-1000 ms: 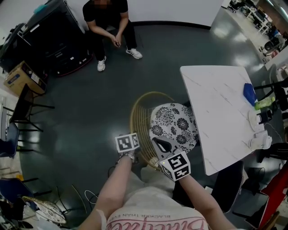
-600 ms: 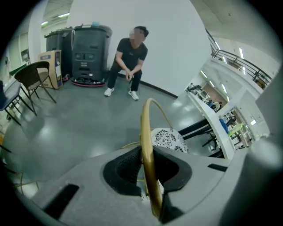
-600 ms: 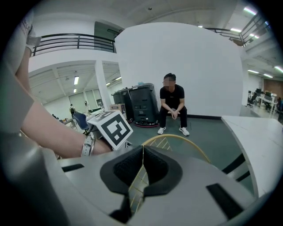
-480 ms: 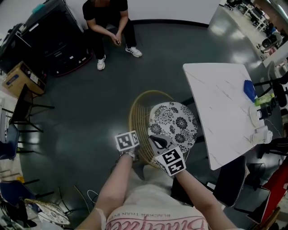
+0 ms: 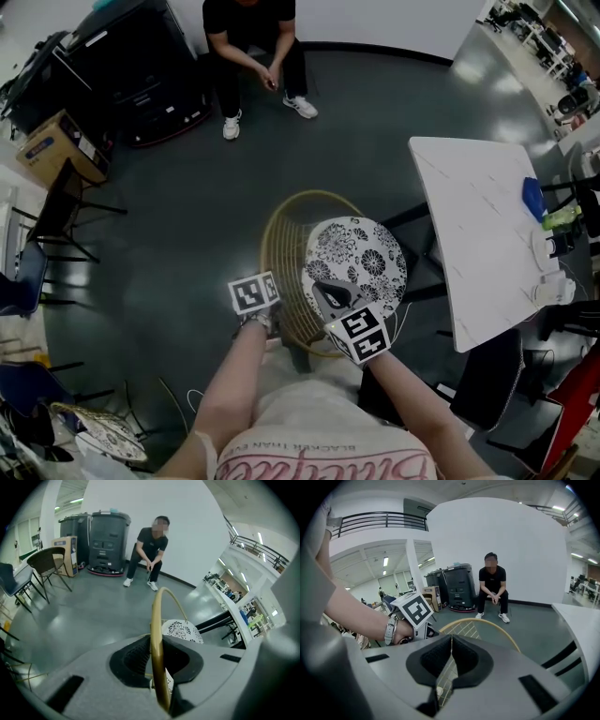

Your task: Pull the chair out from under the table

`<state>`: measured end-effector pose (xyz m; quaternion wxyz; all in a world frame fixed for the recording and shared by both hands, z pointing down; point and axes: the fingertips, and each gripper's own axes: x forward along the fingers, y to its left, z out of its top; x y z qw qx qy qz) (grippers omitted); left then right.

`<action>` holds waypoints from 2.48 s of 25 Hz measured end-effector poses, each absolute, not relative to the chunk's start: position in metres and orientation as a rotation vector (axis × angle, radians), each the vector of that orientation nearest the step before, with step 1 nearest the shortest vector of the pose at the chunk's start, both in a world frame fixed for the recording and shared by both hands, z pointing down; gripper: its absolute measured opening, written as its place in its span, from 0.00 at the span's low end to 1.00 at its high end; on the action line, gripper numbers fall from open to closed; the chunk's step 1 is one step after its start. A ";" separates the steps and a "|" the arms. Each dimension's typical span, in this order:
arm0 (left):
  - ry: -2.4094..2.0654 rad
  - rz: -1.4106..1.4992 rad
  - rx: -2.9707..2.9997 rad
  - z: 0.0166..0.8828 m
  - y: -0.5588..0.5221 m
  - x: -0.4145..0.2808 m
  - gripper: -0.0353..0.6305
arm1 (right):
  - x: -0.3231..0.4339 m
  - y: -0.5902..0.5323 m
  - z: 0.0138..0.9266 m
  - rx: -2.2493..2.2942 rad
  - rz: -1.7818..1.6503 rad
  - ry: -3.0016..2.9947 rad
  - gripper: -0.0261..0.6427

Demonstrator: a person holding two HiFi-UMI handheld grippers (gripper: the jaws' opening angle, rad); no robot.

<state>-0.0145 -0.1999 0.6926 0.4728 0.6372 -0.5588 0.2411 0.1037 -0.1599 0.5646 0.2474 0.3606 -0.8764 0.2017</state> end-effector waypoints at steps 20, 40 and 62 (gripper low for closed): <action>-1.418 0.659 1.568 0.687 -0.196 -0.187 0.13 | -0.017 -0.144 0.568 0.854 0.520 -2.424 0.05; -1.501 0.593 1.568 0.678 -0.183 -0.249 0.22 | -0.035 -0.140 0.561 0.796 0.452 -2.430 0.05; -1.677 0.383 2.109 0.496 -0.155 -0.156 0.13 | -0.029 -0.132 0.499 0.762 0.232 -2.560 0.05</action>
